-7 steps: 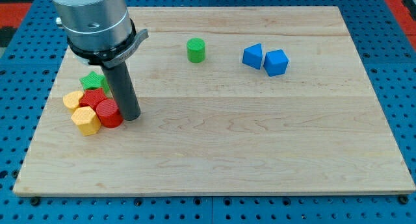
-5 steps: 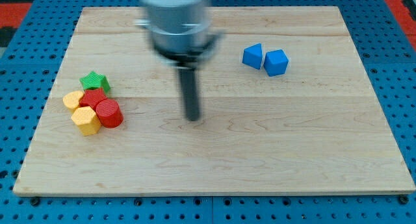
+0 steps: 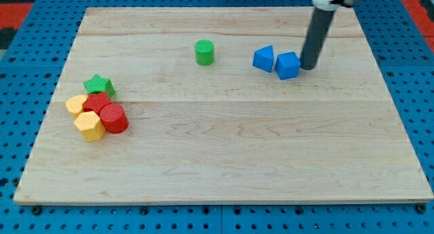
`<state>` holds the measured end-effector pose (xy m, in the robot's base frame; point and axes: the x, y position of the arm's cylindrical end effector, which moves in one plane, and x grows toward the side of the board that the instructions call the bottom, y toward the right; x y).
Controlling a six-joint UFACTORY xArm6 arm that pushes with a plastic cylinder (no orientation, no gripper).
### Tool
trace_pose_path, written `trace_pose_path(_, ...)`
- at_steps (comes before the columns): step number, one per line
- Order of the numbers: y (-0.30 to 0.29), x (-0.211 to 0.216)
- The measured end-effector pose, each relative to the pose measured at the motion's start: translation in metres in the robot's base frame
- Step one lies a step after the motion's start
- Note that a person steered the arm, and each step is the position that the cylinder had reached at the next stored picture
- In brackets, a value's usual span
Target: Move the blue cube to the top of the red circle
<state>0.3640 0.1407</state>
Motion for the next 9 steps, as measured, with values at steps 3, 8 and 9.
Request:
trace_pose_path(3,-0.204,-0.001)
trace_pose_path(8,-0.277,-0.009)
trace_pose_path(9,-0.276,0.027)
